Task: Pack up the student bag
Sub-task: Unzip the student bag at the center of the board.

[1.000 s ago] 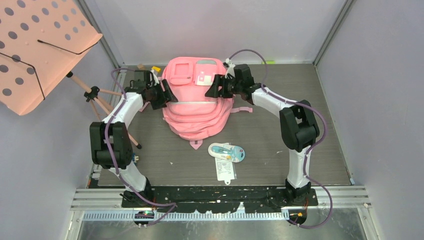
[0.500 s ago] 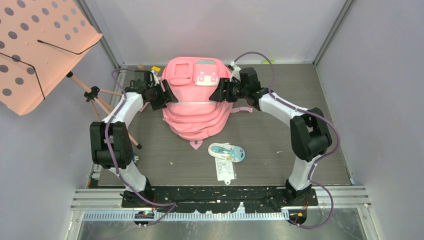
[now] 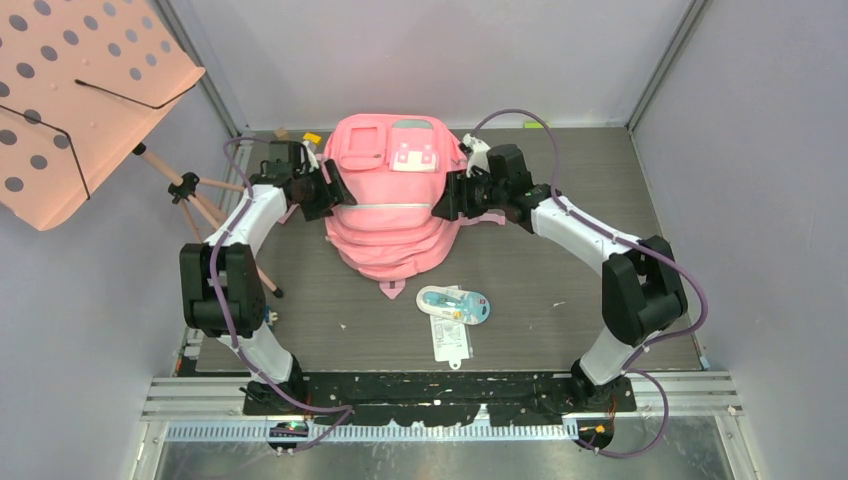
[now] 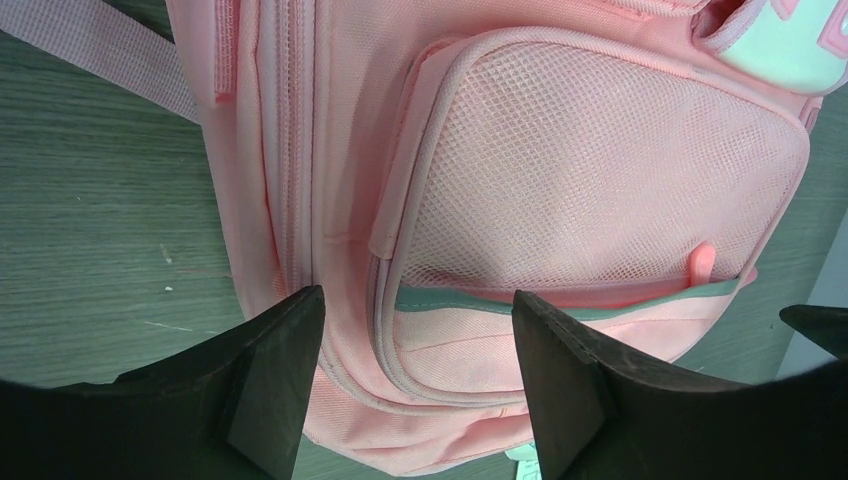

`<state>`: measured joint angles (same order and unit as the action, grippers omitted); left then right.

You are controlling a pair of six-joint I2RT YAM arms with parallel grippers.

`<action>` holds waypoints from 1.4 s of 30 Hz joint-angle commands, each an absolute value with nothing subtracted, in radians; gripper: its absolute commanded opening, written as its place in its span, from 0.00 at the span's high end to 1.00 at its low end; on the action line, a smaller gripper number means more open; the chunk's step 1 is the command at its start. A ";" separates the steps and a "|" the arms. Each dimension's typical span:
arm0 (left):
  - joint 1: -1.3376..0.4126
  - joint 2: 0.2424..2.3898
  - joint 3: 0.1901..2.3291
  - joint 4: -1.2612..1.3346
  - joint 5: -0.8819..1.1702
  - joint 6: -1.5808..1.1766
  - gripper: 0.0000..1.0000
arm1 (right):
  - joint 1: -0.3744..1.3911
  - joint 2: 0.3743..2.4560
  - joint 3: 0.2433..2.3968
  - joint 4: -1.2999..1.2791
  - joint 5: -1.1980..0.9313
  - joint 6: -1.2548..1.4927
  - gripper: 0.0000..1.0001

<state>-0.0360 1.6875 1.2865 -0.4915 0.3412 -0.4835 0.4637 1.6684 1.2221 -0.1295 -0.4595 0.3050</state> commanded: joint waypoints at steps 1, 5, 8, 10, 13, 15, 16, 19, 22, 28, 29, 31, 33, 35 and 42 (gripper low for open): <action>-0.032 1.677 1.310 -0.508 0.360 -0.456 0.28 | 0.469 1.622 1.211 -0.076 -0.377 0.104 0.35; -0.032 1.679 1.311 -0.509 0.362 -0.450 0.26 | 0.469 1.641 1.226 -0.070 -0.398 -0.045 0.35; -0.031 1.688 1.318 -0.514 0.362 -0.448 0.26 | 0.469 1.658 1.228 -0.066 -0.459 -0.154 0.37; -0.031 1.694 1.317 -0.517 0.376 -0.450 0.26 | 0.469 1.664 1.214 -0.034 -0.494 -0.199 0.38; -0.031 1.703 1.319 -0.517 0.385 -0.453 0.27 | 0.469 1.689 1.220 -0.018 -0.539 -0.248 0.38; -0.031 1.709 1.322 -0.521 0.384 -0.453 0.29 | 0.469 1.711 1.233 -0.016 -0.558 -0.271 0.39; -0.030 1.713 1.323 -0.523 0.385 -0.453 0.31 | 0.469 1.718 1.239 -0.016 -0.571 -0.283 0.39; -0.031 1.720 1.327 -0.529 0.388 -0.454 0.32 | 0.469 1.763 1.271 -0.045 -0.593 -0.304 0.39; -0.031 1.718 1.326 -0.529 0.388 -0.454 0.33 | 0.469 1.795 1.297 -0.068 -0.603 -0.317 0.41; -0.031 1.724 1.327 -0.529 0.394 -0.460 0.36 | 0.469 1.818 1.300 -0.076 -0.570 -0.328 0.48; -0.031 1.724 1.327 -0.529 0.395 -0.461 0.37 | 0.469 1.816 1.297 -0.076 -0.561 -0.332 0.49; -0.031 1.723 1.323 -0.526 0.397 -0.465 0.39 | 0.470 1.810 1.284 -0.076 -0.547 -0.337 0.52; -0.031 1.721 1.315 -0.514 0.401 -0.475 0.41 | 0.471 1.802 1.264 -0.074 -0.532 -0.347 0.55; -0.031 1.722 1.306 -0.506 0.406 -0.484 0.44 | 0.474 1.795 1.246 -0.072 -0.518 -0.353 0.57; -0.035 1.719 1.297 -0.497 0.410 -0.495 0.50 | 0.496 1.779 1.192 -0.048 -0.475 -0.367 0.61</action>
<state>-0.0326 1.7222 1.2938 -0.5148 0.3889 -0.4866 0.4732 1.8149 1.2213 -0.0650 -0.5083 -0.3428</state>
